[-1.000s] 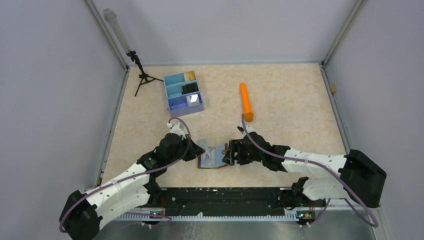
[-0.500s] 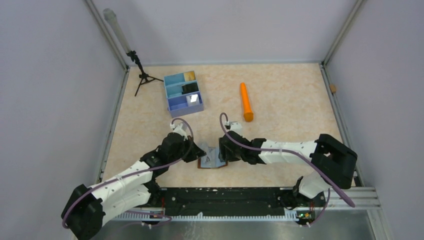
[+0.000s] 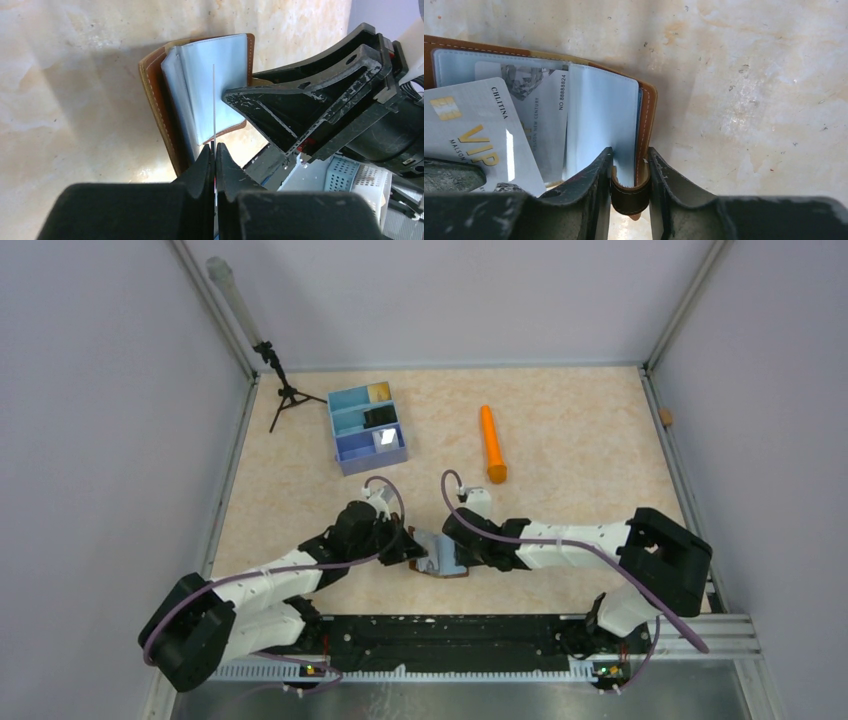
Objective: Put the credit cards into the card holder
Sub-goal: Insert the credit card into the card holder.
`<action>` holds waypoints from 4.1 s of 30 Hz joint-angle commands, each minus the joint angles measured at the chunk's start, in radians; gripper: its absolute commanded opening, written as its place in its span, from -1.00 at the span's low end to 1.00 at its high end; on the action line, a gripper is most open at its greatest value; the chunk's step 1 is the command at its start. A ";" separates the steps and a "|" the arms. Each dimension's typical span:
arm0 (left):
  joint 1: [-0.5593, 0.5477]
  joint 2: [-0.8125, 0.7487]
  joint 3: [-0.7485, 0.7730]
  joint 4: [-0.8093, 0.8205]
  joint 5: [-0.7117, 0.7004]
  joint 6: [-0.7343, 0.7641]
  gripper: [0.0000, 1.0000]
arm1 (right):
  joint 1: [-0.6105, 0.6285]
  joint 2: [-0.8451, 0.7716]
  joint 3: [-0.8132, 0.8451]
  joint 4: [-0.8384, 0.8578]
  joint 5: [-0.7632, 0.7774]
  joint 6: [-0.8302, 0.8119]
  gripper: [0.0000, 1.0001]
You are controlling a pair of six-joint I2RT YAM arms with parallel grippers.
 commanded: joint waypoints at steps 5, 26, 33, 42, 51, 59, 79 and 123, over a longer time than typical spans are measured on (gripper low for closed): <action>0.003 0.047 -0.036 0.153 0.014 -0.013 -1.00 | 0.013 -0.043 -0.025 0.009 0.012 0.017 -0.64; 0.003 0.197 -0.102 0.380 0.048 -0.029 -1.00 | 0.012 -0.061 -0.042 0.017 -0.008 0.027 -0.88; 0.003 0.281 -0.103 0.445 0.074 -0.049 -1.00 | 0.012 -0.061 -0.039 0.013 -0.008 0.028 -0.89; 0.004 0.338 -0.091 0.424 0.097 -0.092 -1.00 | 0.013 -0.058 -0.036 0.004 -0.001 0.031 -0.89; 0.004 0.360 -0.090 0.418 0.116 -0.139 -1.00 | 0.013 -0.052 -0.028 -0.015 0.009 0.038 -0.89; 0.004 0.395 -0.086 0.454 0.140 -0.165 -1.00 | 0.012 -0.048 -0.026 -0.016 0.009 0.040 -0.89; 0.013 0.532 -0.081 0.601 0.195 -0.191 -1.00 | 0.011 -0.059 -0.030 -0.043 0.018 0.052 -0.15; -0.001 0.312 0.181 -0.142 0.015 0.106 0.03 | -0.030 -0.140 -0.120 0.001 -0.002 0.062 -1.00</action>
